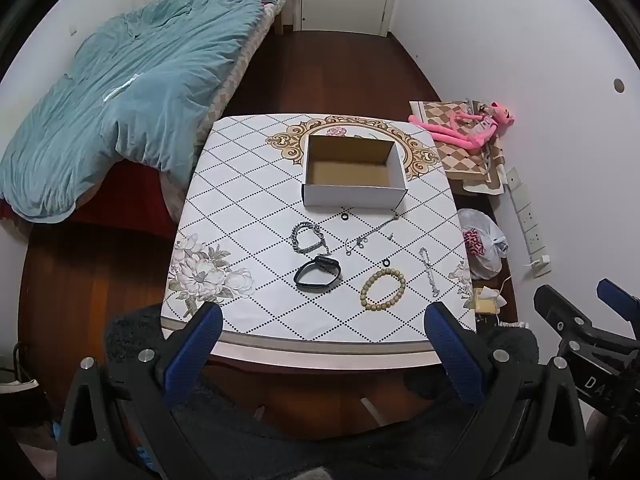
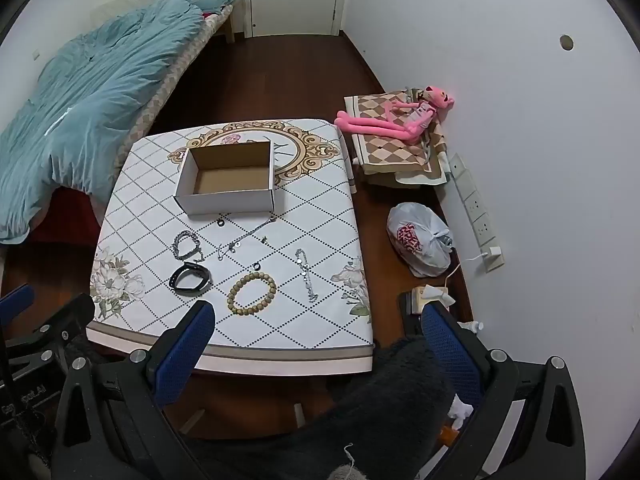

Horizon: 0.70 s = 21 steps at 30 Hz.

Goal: Organize jewelry

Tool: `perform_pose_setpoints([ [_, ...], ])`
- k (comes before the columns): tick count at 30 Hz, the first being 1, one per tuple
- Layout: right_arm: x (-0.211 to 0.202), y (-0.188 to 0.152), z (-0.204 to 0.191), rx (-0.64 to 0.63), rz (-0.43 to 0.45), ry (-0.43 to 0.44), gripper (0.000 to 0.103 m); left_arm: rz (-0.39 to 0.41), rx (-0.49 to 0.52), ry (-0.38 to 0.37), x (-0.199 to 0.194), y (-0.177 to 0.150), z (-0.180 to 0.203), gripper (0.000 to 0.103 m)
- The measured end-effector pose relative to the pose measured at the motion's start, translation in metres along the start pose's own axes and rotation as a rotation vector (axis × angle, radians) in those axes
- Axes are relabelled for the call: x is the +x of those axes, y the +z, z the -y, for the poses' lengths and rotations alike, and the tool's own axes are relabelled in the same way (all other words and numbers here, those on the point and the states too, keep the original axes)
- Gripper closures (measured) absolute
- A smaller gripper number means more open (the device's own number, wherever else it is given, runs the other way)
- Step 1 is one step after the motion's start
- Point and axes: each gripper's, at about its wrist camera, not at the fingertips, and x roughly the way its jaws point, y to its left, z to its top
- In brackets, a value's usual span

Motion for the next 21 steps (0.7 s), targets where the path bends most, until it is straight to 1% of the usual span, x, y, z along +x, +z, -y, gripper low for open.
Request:
perform_pose_setpoints([
  [12,0.001,-0.004,0.004,0.002,0.004,0.004,0.000,0.011,0.007,-0.003,-0.005,0.002,-0.004,0.000],
  [21,-0.010,0.002,0.005,0.006,0.011,0.008,0.000,0.028,0.021,-0.002,-0.012,0.001,0.001,0.000],
])
